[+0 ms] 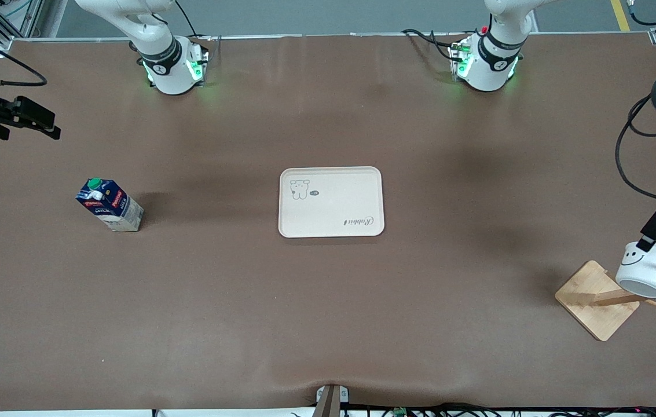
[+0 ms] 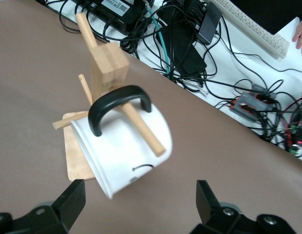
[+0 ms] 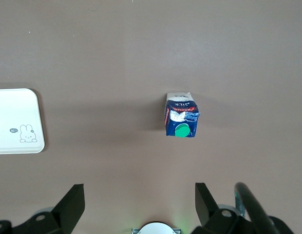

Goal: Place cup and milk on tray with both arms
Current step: 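Lower the left gripper onto the mug rim and grasp it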

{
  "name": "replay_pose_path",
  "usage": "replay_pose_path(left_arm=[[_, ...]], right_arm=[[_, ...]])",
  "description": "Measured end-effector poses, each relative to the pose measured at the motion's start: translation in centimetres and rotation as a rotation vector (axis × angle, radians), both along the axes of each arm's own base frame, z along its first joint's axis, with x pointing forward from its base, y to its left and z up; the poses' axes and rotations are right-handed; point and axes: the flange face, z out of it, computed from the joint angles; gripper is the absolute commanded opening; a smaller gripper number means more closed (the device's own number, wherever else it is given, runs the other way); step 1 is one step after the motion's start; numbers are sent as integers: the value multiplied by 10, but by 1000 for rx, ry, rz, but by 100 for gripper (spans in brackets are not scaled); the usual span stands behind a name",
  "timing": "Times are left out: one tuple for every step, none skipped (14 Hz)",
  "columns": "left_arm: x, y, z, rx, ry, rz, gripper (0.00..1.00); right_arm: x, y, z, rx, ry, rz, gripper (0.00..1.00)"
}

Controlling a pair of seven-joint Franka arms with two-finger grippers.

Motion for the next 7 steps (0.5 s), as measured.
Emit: replay_pose_path(left_arm=[[0, 1, -10, 10, 0, -8, 100], [0, 2, -15, 15, 3, -14, 100], [0, 2, -17, 17, 4, -16, 100], [-1, 2, -18, 20, 2, -17, 100], [-1, 2, -18, 27, -1, -23, 100], [-1, 3, -18, 36, -8, -31, 100], [0, 4, -18, 45, -20, -33, 96]], right_arm=[[0, 0, 0, 0, 0, 0, 100], [0, 0, 0, 0, 0, 0, 100], [0, 0, 0, 0, 0, 0, 100], [0, 0, 0, 0, 0, 0, 100], [0, 0, 0, 0, 0, 0, 100], [0, 0, 0, 0, 0, 0, 100], [0, 0, 0, 0, 0, 0, 100]])
